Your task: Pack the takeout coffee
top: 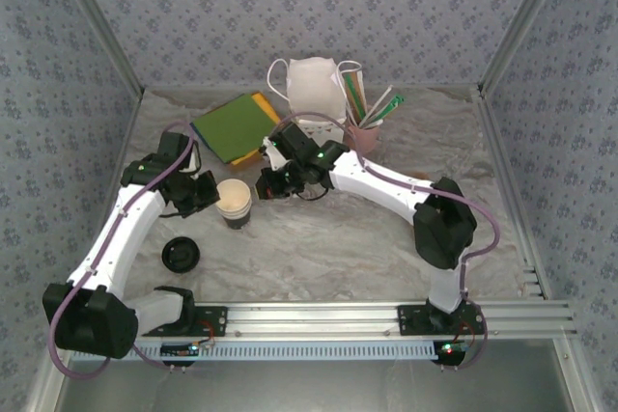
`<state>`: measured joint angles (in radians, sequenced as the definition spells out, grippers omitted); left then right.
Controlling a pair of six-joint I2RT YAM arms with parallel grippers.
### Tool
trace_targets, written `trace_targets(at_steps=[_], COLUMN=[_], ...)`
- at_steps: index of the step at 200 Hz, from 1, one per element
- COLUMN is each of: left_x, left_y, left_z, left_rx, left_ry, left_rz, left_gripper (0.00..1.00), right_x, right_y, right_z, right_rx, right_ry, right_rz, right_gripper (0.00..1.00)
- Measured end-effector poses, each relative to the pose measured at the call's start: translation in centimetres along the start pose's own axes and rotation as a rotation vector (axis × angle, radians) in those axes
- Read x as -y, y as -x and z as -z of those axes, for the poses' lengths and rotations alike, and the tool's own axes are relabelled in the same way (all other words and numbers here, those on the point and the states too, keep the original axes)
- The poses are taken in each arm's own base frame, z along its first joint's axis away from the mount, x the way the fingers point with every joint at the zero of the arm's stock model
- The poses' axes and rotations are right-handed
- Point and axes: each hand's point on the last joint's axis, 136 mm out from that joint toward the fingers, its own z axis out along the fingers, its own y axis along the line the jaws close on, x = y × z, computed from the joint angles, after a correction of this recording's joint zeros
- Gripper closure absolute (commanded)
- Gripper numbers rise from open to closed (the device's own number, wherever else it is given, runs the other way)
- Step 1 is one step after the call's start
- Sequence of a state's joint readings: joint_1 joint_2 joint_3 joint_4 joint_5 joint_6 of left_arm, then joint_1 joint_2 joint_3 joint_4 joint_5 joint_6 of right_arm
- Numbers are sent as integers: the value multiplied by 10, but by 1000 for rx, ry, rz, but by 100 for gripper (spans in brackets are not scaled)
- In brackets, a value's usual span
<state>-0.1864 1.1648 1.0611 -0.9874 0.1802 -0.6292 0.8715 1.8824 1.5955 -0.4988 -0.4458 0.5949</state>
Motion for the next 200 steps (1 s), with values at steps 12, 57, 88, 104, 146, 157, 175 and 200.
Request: trace_targets(at_steps=[12,57,88,104,146,157,175,200], left_x=[1,2,3,3,0,0,-1,-2], left_y=[0,0,-1,-1,-3,-4,-4,-2], left_z=[0,0,-1,0,0,-1,-1,-1], left_rx=[-2,4,-3,2,3,-1,-3,1], left_ry=[-8,-30,-35,-41,-41,-39,-40,-43], left_rz=[3,6,7,8,15,16,18,27], left_gripper=[100,100,100,100,100,100,100,100], right_x=[-2,-11,-4,-4,0,2,7,14], right_y=[4,12,7,7,9,11,13,13], right_z=[0,-4,-18,-20,-19,-18,-15,-13], right_rx=[7,14,-21,-27,-23,-19,-13,-11], right_ry=[24,98,102,111,108,106,99,92], right_rz=[-25,-74,-107,-115,-127,-131,-141,-153], right_gripper=[100,100,100,100,100,100,100,100])
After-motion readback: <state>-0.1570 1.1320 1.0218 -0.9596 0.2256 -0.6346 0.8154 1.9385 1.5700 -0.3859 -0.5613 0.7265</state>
